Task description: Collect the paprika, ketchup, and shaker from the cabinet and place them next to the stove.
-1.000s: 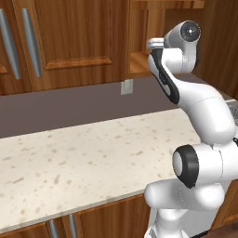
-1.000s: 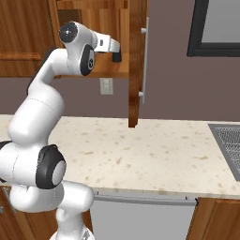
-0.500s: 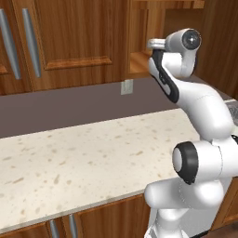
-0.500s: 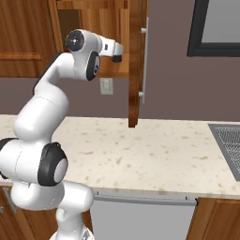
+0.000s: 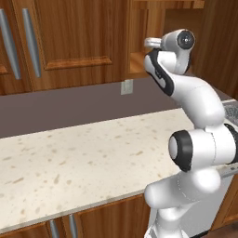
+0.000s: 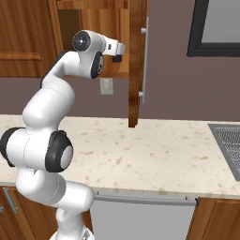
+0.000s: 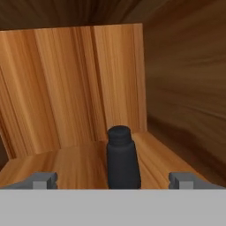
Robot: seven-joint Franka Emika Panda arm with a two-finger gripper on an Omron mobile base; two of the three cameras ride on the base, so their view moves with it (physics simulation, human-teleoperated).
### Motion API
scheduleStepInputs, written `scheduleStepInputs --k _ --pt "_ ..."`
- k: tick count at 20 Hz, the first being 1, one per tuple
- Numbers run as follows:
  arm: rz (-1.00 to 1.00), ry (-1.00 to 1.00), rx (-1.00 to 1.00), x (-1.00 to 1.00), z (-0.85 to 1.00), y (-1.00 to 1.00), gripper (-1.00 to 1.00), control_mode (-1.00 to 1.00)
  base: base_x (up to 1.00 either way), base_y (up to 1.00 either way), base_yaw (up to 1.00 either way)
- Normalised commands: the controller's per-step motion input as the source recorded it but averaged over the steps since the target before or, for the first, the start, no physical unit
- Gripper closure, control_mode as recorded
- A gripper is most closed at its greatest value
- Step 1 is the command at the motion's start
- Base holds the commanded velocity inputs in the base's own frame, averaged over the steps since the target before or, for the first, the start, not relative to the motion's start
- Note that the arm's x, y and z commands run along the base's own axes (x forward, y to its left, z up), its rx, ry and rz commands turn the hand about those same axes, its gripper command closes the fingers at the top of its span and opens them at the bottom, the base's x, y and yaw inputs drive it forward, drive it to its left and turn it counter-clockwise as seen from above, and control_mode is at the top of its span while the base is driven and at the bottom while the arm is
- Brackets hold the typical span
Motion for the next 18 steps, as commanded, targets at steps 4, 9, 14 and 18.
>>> scheduleStepInputs --k 4,9,14,18 --pt "0.03 0.02 0.00 0.21 0.00 -0.19 -1.00 -1.00 0.00 0.00 0.00" --pt "0.01 0.04 -0.06 0.13 0.00 -0.11 -1.00 -1.00 0.00 0.00 0.00" --pt "0.01 0.03 -0.04 0.17 -0.01 -0.02 -1.00 -1.00 0.00 0.00 0.00" --pt "0.00 0.02 -0.01 0.27 0.00 0.00 -1.00 -1.00 0.00 0.00 0.00"
